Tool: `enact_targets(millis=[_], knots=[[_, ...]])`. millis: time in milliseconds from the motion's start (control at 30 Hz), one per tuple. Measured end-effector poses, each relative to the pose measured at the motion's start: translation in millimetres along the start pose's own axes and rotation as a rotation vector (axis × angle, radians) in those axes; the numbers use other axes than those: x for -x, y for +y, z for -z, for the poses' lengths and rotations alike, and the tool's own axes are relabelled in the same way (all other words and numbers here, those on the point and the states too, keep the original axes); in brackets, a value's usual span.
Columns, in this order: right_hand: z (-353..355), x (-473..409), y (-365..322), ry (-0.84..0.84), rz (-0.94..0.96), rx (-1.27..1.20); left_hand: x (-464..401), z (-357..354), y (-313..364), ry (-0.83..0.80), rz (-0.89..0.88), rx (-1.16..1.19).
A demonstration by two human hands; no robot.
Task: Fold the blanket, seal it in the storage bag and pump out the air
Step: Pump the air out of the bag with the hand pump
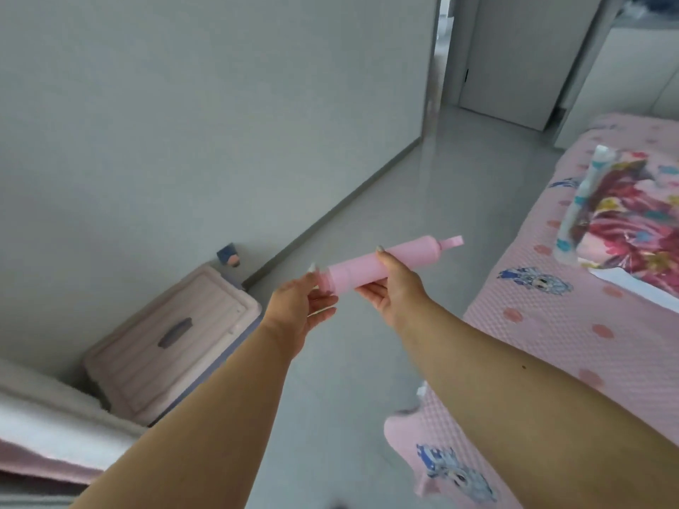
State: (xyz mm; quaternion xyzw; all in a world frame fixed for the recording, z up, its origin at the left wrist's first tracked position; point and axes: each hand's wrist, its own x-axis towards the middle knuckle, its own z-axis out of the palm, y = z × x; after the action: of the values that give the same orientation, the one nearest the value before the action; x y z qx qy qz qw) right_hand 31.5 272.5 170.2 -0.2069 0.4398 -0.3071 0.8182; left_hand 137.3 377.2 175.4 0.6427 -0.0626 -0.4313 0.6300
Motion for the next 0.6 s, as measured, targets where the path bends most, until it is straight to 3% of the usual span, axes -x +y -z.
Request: enact_targets(millis=[300, 600], knots=[[-41, -96, -42, 0.216, 0.154, -0.042, -129, -44, 48, -0.154, 0.064, -0.235], [-24, -218, -160, 0.356, 0.277, -0.21, -261, -185, 87, -0.337, -0.017, -0.408]])
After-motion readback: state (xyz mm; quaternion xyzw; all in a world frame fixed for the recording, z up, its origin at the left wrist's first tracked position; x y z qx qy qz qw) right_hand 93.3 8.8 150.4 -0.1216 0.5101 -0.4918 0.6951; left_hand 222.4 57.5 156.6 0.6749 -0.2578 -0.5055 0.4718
